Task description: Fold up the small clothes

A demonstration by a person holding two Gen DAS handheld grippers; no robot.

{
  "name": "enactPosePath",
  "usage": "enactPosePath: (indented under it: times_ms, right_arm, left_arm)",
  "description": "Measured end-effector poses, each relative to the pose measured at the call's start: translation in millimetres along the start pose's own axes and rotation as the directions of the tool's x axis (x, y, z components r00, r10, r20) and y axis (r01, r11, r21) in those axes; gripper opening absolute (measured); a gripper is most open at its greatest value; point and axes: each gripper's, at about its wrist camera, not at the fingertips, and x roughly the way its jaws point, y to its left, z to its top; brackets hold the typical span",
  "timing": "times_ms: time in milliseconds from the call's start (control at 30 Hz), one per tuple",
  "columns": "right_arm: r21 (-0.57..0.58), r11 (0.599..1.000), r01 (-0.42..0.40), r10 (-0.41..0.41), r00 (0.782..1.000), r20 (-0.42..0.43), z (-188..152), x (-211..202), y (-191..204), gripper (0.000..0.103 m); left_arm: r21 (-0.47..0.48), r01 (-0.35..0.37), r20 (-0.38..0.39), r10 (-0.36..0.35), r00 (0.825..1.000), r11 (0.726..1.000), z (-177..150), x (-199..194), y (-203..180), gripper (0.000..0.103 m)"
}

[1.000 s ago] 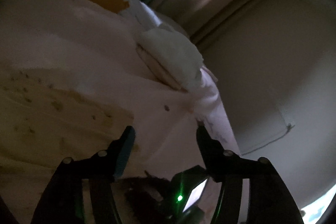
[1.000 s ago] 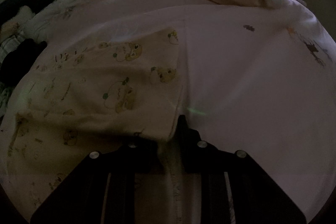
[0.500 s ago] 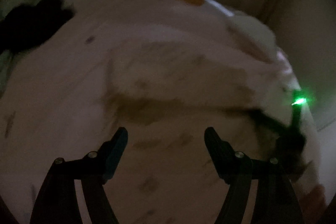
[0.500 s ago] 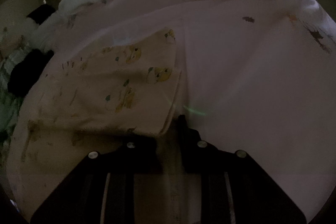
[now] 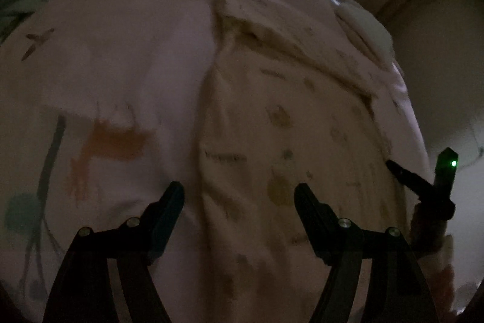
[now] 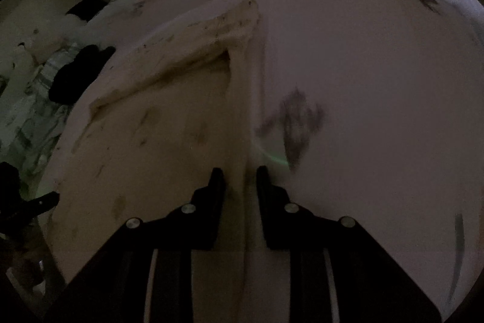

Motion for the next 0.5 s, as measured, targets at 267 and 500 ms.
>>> enactPosePath:
  times_ms: [267, 500]
  right_arm:
    - [0.219, 0.952, -0.212, 0.22, 0.976, -0.01, -52, -30, -28, 0.026]
    - [0.26, 0.925, -0.279, 0.293, 0.956, -0.016, -83, -47, -29, 0.026]
  left_arm:
    - [-0.202, 0.246, -0.016, -0.254, 0.967, 0.948, -22, -9, 31, 0.074]
    - [-0.147, 0.248, -0.05, -0.258, 0.965, 0.957, -40, -12, 15, 0.074]
